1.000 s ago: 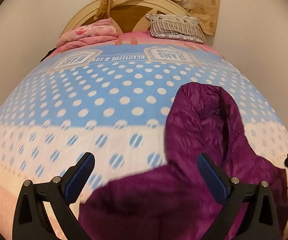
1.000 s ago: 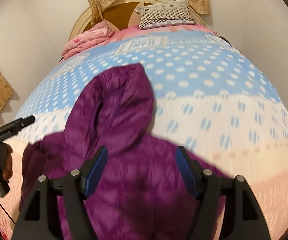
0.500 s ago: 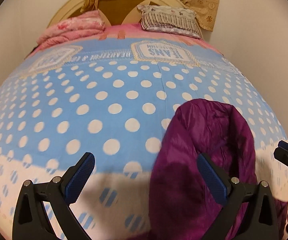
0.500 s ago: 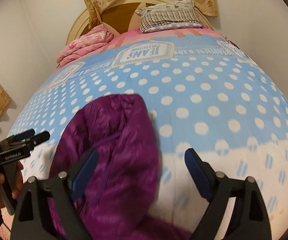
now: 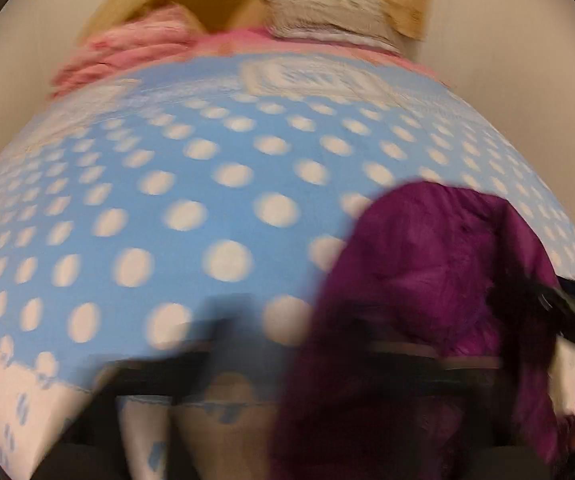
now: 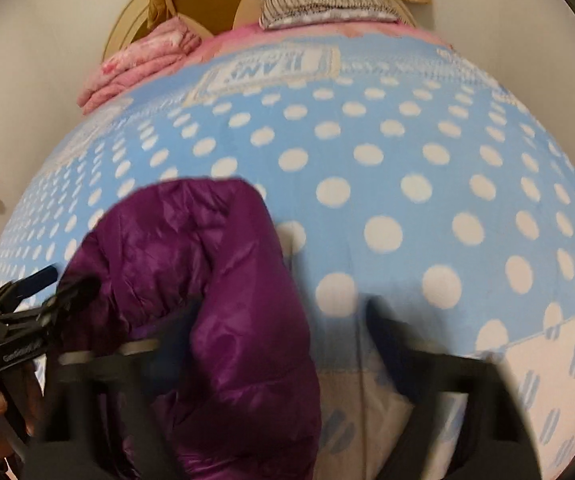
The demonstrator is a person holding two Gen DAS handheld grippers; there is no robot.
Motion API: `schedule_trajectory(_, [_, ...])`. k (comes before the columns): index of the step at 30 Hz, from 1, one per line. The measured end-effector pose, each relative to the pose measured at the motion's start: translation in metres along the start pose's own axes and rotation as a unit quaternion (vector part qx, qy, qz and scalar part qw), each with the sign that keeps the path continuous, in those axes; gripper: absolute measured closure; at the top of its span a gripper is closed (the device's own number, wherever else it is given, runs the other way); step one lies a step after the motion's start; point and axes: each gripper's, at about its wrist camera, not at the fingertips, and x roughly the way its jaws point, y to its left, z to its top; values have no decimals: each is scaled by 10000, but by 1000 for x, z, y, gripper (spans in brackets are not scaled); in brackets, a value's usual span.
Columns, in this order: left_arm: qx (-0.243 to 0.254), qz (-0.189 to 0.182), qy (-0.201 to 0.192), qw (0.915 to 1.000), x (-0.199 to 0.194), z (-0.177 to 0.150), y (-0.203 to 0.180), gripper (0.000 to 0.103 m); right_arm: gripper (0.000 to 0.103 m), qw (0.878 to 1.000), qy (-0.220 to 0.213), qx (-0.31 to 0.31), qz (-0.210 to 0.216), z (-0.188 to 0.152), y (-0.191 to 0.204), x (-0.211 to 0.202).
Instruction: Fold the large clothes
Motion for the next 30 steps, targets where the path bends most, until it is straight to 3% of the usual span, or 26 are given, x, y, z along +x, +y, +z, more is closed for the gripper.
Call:
schedule_trajectory(1, [-38,-49,17,10000,-3,-1,-2,101,90,9999,-105,-61,2,-3,0,-6])
schedule_trajectory(4, [310,104,-561,9979,-36,-1,-13,101,92,9991,-393,-154,62,-11,-3,-31])
schedule_trajectory(12, [363,-214,-1032,9938,-107,-20,-12,101,93,9906,-1153,-713,172,-50,8,-111])
schedule_trajectory(18, [447,-436,-1761,9824,-171,-62,-7,101,93,9777,-1707,-1206,208,-94,25,-155])
schedule_trajectory(20, [524,-555,-2132,9740,-194,-81,-8,101,93,9733,-1870,-1316,207,-108,29,-165])
schedule_trajectory(24, [531,-739,-2516,9635,-220,-120,-8,101,93,9641,-2140,-1571,82,-134,38,-179])
schedule_trajectory(27, [708,-693,-2590,9608,-222,-149,-11,101,93,9616,-2118,-1748,9,-155,41,-181])
schedule_trajectory(30, [842,-630,-2255,9686,-210,-173,-15,100,93,9645,-1868,-1866,-71,-167,39,-174])
